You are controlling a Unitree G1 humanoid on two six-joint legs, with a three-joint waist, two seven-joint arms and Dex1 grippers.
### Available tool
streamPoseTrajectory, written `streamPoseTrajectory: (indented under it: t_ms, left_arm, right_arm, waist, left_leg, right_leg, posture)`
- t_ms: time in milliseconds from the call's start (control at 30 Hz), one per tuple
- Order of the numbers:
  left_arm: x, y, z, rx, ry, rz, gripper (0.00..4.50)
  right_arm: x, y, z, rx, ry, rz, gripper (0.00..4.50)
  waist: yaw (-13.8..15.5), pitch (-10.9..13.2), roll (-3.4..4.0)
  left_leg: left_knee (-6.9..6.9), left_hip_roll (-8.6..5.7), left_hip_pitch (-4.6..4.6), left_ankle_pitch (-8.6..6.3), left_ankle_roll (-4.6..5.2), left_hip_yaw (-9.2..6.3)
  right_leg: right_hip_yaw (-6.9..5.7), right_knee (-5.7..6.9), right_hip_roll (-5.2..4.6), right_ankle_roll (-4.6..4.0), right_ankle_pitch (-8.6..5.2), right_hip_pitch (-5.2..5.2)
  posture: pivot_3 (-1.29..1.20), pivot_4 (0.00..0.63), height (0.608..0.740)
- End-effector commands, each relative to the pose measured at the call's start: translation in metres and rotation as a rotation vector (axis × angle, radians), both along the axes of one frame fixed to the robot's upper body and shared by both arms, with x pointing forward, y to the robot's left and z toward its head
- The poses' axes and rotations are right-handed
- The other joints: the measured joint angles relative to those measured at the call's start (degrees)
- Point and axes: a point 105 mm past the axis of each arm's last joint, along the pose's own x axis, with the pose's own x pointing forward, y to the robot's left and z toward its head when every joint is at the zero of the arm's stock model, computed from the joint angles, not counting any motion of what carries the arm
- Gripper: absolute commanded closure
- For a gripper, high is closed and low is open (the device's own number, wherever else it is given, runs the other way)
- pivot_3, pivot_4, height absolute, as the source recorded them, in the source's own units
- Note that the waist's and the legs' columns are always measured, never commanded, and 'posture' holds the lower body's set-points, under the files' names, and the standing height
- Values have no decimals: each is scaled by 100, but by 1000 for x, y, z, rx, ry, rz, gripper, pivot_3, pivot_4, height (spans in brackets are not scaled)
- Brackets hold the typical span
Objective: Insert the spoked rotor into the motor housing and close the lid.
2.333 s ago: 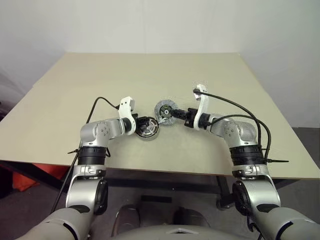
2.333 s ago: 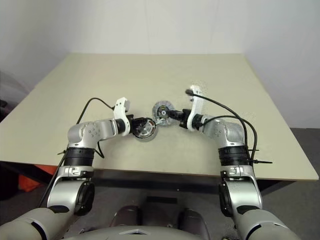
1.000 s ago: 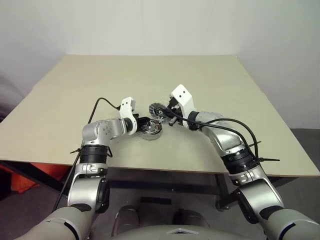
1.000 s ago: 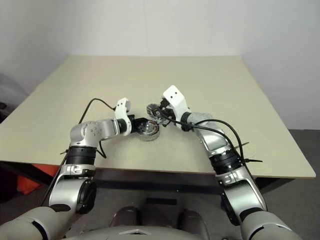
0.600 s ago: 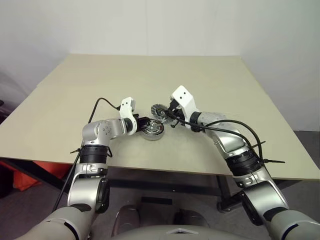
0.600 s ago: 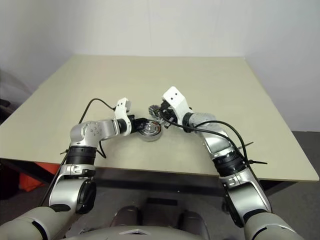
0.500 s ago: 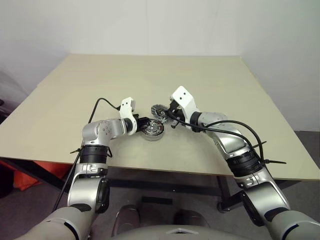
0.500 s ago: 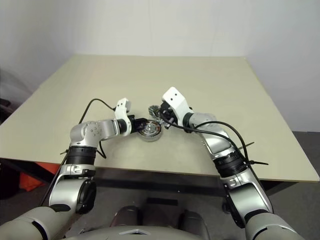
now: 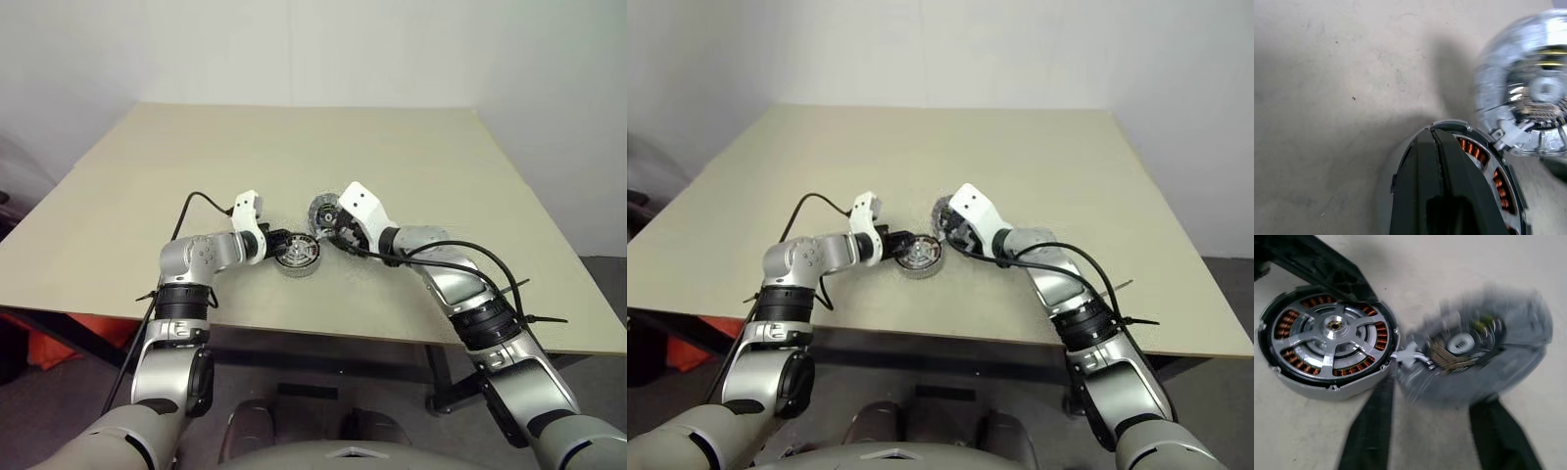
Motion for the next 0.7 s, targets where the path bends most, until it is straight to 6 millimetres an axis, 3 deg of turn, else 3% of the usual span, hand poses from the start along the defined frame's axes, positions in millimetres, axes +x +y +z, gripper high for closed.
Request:
streamPoseTrajectory:
  t_ms: [33,100,433,700]
  left_arm:
    - [6,4,7,12,-22,16,4500]
    - [6,4,7,12,-22,17,4500]
    - [7,3,7,15,-22,15,4500]
    - [2,-5,12,-9,-42,-41,4500]
  right_arm:
    - [-5,8,17,17,-51,54,701]
    - [-4,8,18,20,-51,53,25]
    - [1,7,20,63,-24,6,25]
    - [7,-8,12,74,40,-63,25]
  waist:
    - [1,0,0]
    - [2,1,-2]
    - [3,2,-3]
    - [5,2,-3]
  left_leg:
    - [0,-1,0,0,1,0]
    - [0,-3,0,-1,2,0]
    - [1,-2,2,-1,1,0]
    - [1,-3,2,0,1,0]
  right_leg:
    - [0,-1,0,0,0,-1]
    - [0,-2,-2,-9,5,-2]
    - [0,-1,-2,-8,4,-2]
    - [0,-1,-2,-19,11,-2]
  posture:
    - [0,0,740]
    - [0,0,740]
    - [0,0,740]
    - [0,0,740]
